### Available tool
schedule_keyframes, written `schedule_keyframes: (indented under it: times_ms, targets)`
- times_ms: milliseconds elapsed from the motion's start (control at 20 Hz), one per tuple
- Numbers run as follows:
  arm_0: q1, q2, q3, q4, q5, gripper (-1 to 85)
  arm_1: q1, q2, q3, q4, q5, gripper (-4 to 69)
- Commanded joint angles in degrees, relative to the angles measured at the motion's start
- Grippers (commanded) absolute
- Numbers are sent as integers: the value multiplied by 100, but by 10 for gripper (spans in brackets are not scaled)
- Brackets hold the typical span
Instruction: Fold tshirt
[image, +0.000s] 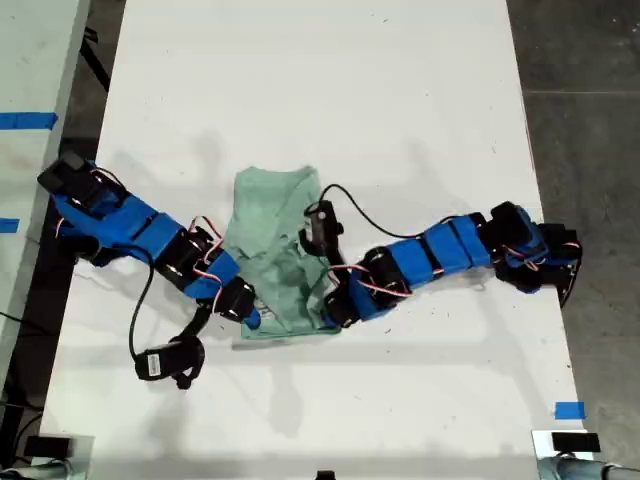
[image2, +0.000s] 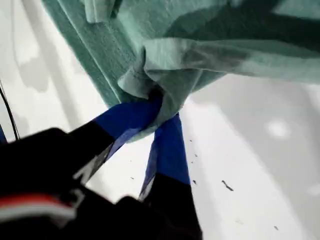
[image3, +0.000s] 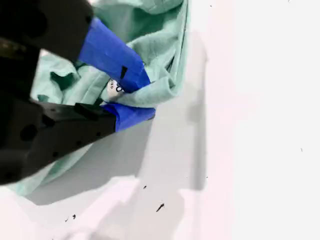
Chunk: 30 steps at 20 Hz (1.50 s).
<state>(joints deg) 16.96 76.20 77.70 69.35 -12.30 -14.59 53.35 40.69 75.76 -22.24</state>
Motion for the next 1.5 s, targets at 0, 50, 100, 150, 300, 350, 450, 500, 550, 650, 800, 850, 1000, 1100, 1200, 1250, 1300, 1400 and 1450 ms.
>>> schedule_keyframes:
  times_ms: [0,50,100,150,300,350,450,500,550,650,800,850,1000,1100,1200,1250,1300,1400,1450]
  targets:
    - [-624,1090,-149,501,360,0,791,896,-211,132,-694,-13]
    - [-896,1266,-62,694,536,0,1081,967,-211,202,-932,-13]
    - [-1195,1441,114,765,756,0,1362,1037,-211,255,-1134,-13]
    - [-1512,1661,352,765,932,0,1608,1107,-211,246,-1354,-13]
    - [-2355,2259,1116,387,1424,0,2180,1063,-211,35,-1687,-13]
    - [-2566,2320,1222,352,1547,0,2303,976,-211,-79,-1731,-13]
    - [-2927,2320,1380,281,1767,0,2505,817,-211,-334,-1784,-13]
    - [-3076,2312,1494,193,1854,0,2575,756,-211,-439,-1784,-13]
    - [-3199,2294,1582,141,1925,0,2619,712,-211,-501,-1775,-13]
    - [-3384,2294,1661,105,2030,0,2698,721,-211,-510,-1784,8]
    - [-3902,2856,1881,272,2083,319,2997,1011,-202,-264,-2127,380]
    - [-4359,3305,2109,413,2083,334,3252,1204,-193,35,-2136,344]
    - [-6056,5036,3015,659,2672,333,4043,2118,105,809,-2329,299]
    - [-6908,5915,3604,721,3094,328,4509,2786,475,1283,-2479,279]
    - [-7242,6478,4236,721,3234,327,4834,3700,1494,1301,-2558,269]
    - [-7242,6724,4588,642,3208,325,4931,4201,2118,1248,-2566,263]
    - [-7216,6961,4975,510,3164,322,4992,4755,2848,1107,-2549,258]
    - [-7084,7453,5713,229,2979,315,5019,5845,4324,791,-2399,244]
    - [-6961,7752,6082,70,2856,310,4966,6381,5071,650,-2241,228]
